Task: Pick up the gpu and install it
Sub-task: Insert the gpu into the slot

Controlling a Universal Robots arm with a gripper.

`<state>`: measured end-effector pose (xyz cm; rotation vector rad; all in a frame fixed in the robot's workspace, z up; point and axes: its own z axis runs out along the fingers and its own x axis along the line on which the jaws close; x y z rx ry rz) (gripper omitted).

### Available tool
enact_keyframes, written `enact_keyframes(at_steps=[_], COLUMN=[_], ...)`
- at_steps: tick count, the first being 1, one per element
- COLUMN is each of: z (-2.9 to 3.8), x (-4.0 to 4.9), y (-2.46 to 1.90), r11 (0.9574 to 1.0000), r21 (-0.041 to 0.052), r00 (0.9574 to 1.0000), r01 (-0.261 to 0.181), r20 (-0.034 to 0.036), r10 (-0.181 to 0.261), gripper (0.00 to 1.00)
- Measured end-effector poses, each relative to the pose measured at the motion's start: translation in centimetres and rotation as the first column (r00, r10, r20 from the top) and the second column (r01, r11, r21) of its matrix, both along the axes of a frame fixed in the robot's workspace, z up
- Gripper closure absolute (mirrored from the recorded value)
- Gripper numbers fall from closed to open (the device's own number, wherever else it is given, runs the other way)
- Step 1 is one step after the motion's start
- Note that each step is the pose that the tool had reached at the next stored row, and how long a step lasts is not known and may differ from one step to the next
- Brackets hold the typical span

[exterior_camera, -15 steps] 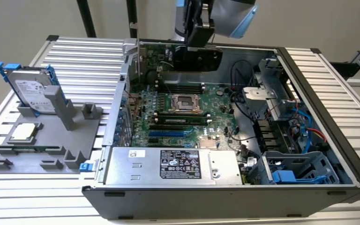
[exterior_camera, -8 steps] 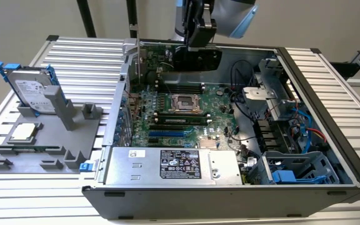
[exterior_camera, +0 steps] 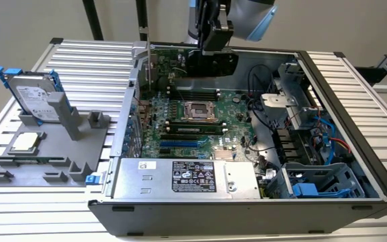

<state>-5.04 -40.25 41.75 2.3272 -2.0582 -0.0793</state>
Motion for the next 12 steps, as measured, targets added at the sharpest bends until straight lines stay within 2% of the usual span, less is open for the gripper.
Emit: enact_keyframes(at_steps=[7, 12], z=[-0.49, -0.94], x=[-0.01, -0.01], y=[-0.01, -0.01], r11=[0.9967, 0.9945], r21=[-0.0001, -0.0001], r00=[0.9967, 0.9945], r01=[0.081, 0.105], r20=[-0.0001, -0.0001], r10=[-0.081, -0.105], gripper=[1.0, 1.0])
